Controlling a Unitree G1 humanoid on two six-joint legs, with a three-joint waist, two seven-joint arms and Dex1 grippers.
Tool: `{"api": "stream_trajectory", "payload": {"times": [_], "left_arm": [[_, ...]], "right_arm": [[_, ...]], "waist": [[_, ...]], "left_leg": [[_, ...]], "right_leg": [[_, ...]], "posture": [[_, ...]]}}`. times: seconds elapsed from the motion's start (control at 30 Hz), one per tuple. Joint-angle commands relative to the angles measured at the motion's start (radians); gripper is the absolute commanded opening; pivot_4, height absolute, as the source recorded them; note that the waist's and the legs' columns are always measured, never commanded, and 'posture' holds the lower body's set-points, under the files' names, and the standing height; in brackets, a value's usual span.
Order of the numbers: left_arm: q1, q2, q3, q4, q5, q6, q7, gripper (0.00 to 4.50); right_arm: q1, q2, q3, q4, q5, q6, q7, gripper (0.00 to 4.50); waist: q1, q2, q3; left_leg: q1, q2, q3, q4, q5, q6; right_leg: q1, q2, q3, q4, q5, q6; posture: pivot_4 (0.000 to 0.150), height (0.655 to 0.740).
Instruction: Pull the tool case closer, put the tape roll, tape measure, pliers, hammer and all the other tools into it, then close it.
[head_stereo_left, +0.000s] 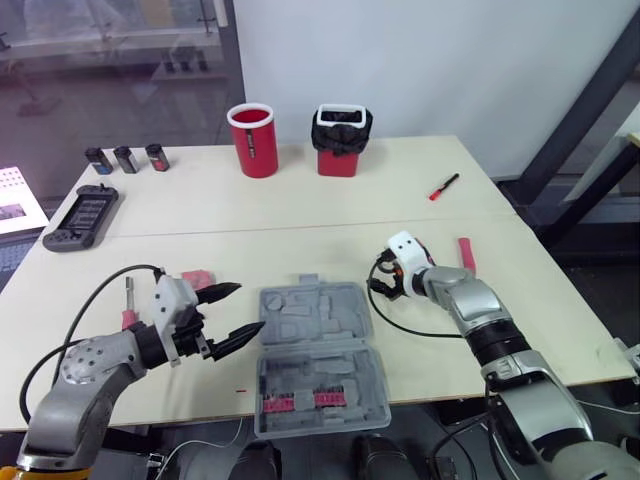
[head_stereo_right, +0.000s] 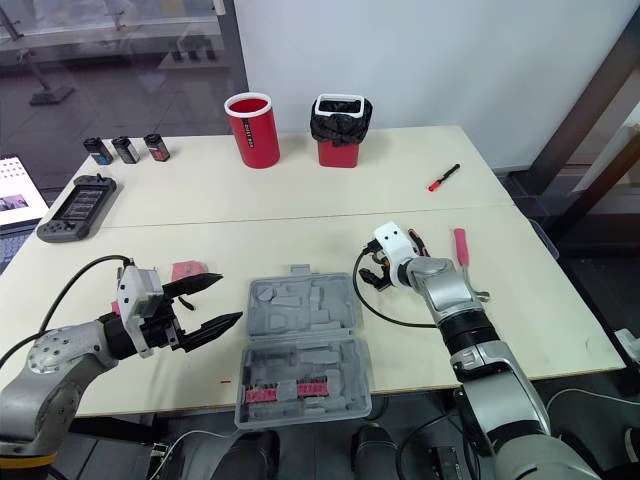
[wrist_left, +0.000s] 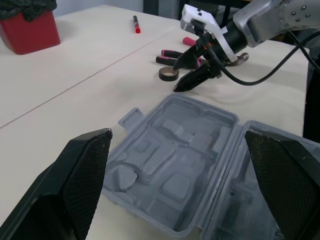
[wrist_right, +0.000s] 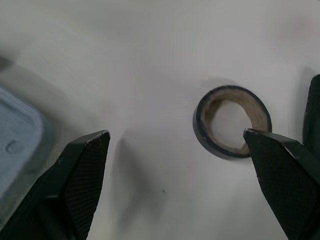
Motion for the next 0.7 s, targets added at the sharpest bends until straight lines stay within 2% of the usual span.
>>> {"api": "stream_trajectory", "payload": {"times": [0.03,0.3,0.4,0.63,0.67,0.7], "left_arm": [[-0.007,0.009,-0.001,-0.029,-0.003,-0.016,-0.002,4.44],[-0.018,0.007,-0.009,-0.019,0.01,-0.021,0.01,4.44],[-0.018,0.006,-0.008,-0.017,0.015,-0.022,0.014,4.5],[-0.013,0.004,-0.005,-0.016,0.022,-0.02,0.023,4.5],[-0.012,0.004,-0.006,-0.016,0.022,-0.02,0.024,4.5],[-0.011,0.003,-0.006,-0.017,0.023,-0.02,0.025,4.5]], "right_arm": [[-0.05,0.02,-0.023,0.045,-0.018,-0.053,-0.005,4.5],[-0.103,0.035,-0.025,0.162,-0.054,-0.136,-0.001,4.5],[-0.115,0.04,-0.024,0.204,-0.067,-0.164,-0.002,3.68],[-0.141,0.053,-0.031,0.274,-0.082,-0.226,-0.008,0.28],[-0.144,0.055,-0.031,0.278,-0.084,-0.234,-0.009,0.05],[-0.145,0.056,-0.028,0.277,-0.087,-0.242,-0.006,0.05]], "waist": [[-0.006,0.0,0.0],[-0.02,0.0,0.0],[-0.021,0.0,0.0],[-0.021,0.0,0.0],[-0.021,0.0,0.0],[-0.021,0.0,0.0]], "left_leg": [[0.0,0.0,0.0,0.0,0.0,0.0],[0.0,0.0,-0.001,0.0,0.0,0.0],[0.0,0.0,-0.001,0.0,0.0,0.0],[0.0,0.0,-0.001,0.0,0.0,0.0],[0.0,0.0,-0.001,0.0,0.0,0.0],[0.001,0.001,-0.001,0.0,0.0,0.0]], "right_leg": [[0.0,0.0,0.0,0.001,0.0,0.0],[0.0,0.001,0.0,0.001,0.0,0.0],[0.0,0.001,0.0,0.001,0.0,0.0],[0.0,0.001,0.0,0.001,0.0,0.0],[0.0,0.001,0.0,0.001,0.0,0.0],[0.0,0.001,0.0,0.001,0.0,0.001]], "posture": [[0.15,0.7387],[0.15,0.7387],[0.15,0.7387],[0.15,0.7387],[0.15,0.7387],[0.15,0.7387]]}}
